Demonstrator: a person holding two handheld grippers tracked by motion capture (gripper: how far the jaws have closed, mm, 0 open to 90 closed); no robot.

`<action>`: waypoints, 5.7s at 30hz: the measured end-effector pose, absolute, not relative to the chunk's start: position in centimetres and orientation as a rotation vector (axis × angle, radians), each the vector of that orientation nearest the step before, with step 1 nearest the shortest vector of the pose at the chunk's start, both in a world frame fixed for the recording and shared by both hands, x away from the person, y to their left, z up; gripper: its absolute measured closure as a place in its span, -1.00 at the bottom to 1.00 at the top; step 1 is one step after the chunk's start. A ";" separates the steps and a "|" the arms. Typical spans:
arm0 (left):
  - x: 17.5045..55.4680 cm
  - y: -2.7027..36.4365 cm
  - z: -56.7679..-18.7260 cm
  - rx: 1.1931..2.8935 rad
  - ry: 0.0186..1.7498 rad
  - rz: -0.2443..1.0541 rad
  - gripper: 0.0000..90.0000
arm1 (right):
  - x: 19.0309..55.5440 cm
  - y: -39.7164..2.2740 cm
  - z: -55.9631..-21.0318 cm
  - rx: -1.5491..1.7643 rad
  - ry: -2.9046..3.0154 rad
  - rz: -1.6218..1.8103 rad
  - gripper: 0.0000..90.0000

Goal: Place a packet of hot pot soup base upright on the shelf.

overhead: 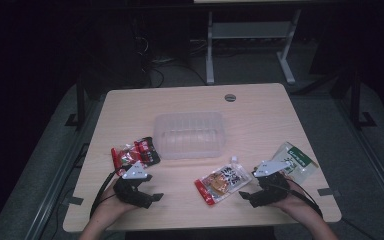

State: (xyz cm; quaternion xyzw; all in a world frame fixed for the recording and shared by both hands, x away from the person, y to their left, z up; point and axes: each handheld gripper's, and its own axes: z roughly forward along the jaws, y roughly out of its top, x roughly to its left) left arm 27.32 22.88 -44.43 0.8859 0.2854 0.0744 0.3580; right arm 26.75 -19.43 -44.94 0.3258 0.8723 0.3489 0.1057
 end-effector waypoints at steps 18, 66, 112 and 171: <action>28.3 25.5 -42.5 2.232 0.861 0.261 -0.30 | 26.9 -19.5 -44.8 0.957 2.558 1.040 -0.64; 40.1 31.1 -43.8 2.187 1.288 0.463 0.99 | 27.1 -19.6 -45.0 0.978 2.558 1.037 -0.64; 34.3 29.5 -44.0 2.296 1.121 0.282 0.99 | 26.9 -19.5 -44.9 0.951 2.559 1.032 -0.64; 27.1 27.0 -44.6 2.357 1.040 0.063 0.99 | 27.0 -19.4 -44.9 0.955 2.557 1.025 -0.64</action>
